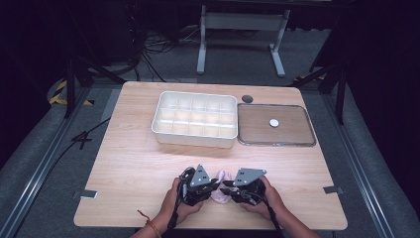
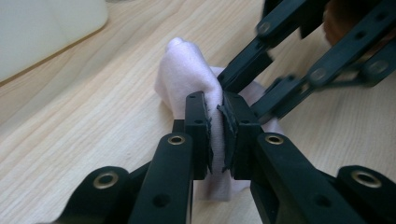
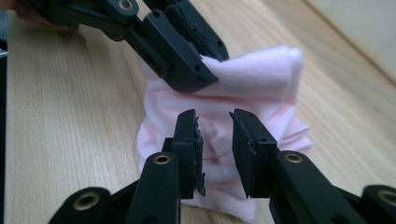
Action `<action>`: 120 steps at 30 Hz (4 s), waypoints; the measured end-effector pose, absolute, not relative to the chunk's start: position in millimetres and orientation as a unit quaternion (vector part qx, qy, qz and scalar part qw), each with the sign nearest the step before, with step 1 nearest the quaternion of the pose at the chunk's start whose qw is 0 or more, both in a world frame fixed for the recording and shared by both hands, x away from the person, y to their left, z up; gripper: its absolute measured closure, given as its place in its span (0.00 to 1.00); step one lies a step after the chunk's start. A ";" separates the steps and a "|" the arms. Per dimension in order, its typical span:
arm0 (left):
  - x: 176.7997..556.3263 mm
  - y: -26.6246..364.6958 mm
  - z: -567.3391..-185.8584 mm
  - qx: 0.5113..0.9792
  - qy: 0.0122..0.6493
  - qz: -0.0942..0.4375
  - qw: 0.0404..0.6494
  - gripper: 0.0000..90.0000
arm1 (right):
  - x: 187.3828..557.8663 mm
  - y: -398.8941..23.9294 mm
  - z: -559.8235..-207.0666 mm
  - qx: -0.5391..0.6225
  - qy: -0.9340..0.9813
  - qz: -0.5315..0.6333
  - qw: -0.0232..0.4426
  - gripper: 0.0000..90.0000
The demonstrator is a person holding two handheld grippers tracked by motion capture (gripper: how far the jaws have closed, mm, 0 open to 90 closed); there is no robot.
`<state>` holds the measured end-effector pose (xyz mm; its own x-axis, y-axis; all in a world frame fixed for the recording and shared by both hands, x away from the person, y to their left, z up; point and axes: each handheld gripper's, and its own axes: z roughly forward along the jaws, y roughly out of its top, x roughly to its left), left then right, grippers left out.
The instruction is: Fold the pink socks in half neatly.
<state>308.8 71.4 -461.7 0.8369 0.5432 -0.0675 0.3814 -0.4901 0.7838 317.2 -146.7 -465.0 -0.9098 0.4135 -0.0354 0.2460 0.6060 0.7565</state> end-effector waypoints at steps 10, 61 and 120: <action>306.9 70.1 -460.1 0.857 0.267 0.101 0.429 0.91 | 320.9 -156.2 -467.5 0.200 0.900 0.370 0.111 0.83; 294.7 42.2 -471.7 0.885 0.216 0.126 0.394 0.85 | 331.2 -152.0 -455.8 0.211 0.884 0.398 0.125 0.92; 292.4 57.4 -472.0 0.901 0.142 0.080 0.402 0.95 | 320.9 -150.2 -465.3 0.188 0.894 0.393 0.107 1.00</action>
